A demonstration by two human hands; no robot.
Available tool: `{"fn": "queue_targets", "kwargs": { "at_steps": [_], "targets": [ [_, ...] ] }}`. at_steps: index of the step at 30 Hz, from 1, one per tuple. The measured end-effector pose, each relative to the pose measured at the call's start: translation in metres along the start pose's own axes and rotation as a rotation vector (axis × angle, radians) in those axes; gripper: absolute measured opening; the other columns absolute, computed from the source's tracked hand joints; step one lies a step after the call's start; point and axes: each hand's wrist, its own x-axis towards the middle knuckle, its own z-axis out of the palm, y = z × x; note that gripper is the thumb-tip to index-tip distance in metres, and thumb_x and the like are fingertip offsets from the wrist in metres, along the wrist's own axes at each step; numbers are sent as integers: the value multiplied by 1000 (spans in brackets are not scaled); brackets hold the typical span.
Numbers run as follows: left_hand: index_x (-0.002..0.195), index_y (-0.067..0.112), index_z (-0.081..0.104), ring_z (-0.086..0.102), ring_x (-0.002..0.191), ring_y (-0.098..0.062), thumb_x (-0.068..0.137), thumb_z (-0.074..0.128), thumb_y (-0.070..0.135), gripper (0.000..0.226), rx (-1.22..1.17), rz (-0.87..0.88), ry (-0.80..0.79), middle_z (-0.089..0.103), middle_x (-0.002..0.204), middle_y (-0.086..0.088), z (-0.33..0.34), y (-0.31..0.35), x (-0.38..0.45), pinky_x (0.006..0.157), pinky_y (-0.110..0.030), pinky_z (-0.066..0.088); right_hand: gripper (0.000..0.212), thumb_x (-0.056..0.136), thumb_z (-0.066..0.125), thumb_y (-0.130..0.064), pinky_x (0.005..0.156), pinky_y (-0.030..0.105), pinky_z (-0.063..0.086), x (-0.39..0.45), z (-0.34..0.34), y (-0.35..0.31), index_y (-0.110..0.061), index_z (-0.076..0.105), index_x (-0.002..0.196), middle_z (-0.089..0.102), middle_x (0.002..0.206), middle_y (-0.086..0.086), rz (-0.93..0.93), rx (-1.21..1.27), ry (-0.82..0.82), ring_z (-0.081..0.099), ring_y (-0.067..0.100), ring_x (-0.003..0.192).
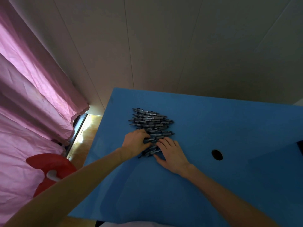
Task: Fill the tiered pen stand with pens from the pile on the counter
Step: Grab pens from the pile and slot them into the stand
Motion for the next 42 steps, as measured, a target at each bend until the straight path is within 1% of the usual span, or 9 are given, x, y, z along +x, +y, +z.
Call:
{"fn": "queue_targets", "kwargs": {
  "at_steps": [4, 11, 15, 17, 25, 28, 32, 35, 42],
  "targets": [
    [126, 22, 68, 57, 110, -20, 97, 60, 32, 32, 55, 52, -52, 60, 118, 3, 0, 5, 8, 75, -32, 47, 51, 97, 48, -55, 97, 37, 47, 0, -4, 7, -17, 59, 129, 58, 133, 0, -4, -8, -28, 51, 22, 122],
    [134, 22, 65, 55, 114, -22, 98, 56, 22, 37, 136, 196, -111, 58, 124, 1, -8, -22, 9, 84, -37, 50, 52, 98, 41, -58, 91, 35, 45, 0, -15, 16, -17, 62, 122, 57, 114, -2, -5, -36, -88, 53, 19, 103],
    [128, 18, 69, 59, 117, -23, 96, 60, 13, 34, 139, 265, -55, 62, 130, 1, -13, -42, -5, 90, -38, 54, 45, 99, 38, -57, 89, 30, 44, -10, -20, 15, -20, 58, 116, 55, 109, -5, -81, -8, -172, 51, 14, 99],
    [121, 17, 73, 63, 113, -24, 92, 67, 9, 31, 147, 326, -13, 66, 126, 0, -13, -53, -14, 91, -38, 57, 42, 99, 39, -57, 87, 28, 43, -17, -24, 14, -21, 56, 114, 55, 107, -6, -87, 12, -206, 50, 14, 96],
    [116, 20, 75, 69, 108, -22, 81, 76, 2, 40, 141, 396, -7, 71, 120, 2, -19, -72, -47, 96, -38, 54, 34, 97, 43, -56, 78, 25, 44, -44, -29, 6, -25, 53, 110, 55, 102, -11, 41, 121, -286, 49, 9, 89],
    [116, 21, 76, 70, 107, -20, 80, 80, 3, 40, 132, 407, 17, 72, 119, 3, -19, -77, -56, 93, -37, 58, 28, 97, 47, -52, 76, 23, 43, -51, -33, 0, -27, 54, 106, 56, 97, -13, 79, 163, -282, 50, 7, 86],
    [113, 22, 77, 72, 100, -16, 69, 89, 7, 47, 245, 521, 18, 74, 115, 8, -27, -85, -66, 84, -31, 60, 23, 99, 48, -50, 73, 23, 42, -60, -38, -3, -27, 52, 99, 55, 92, -14, 103, 155, -282, 50, 7, 83],
    [108, 23, 79, 73, 95, -12, 59, 94, 9, 53, 290, 523, 18, 75, 111, 10, -29, -87, -73, 76, -26, 59, 23, 100, 47, -49, 69, 22, 39, -64, -43, -1, -26, 52, 98, 53, 89, -14, 106, 132, -302, 48, 6, 79],
    [106, 19, 80, 74, 96, -19, 56, 86, -12, 59, 188, 418, 83, 77, 110, 5, -23, -87, -72, 82, -36, 63, 26, 98, 51, -45, 53, 23, 40, -58, -47, -9, -22, 52, 87, 56, 73, -8, 360, 131, -258, 52, 9, 60]
  ]
}}
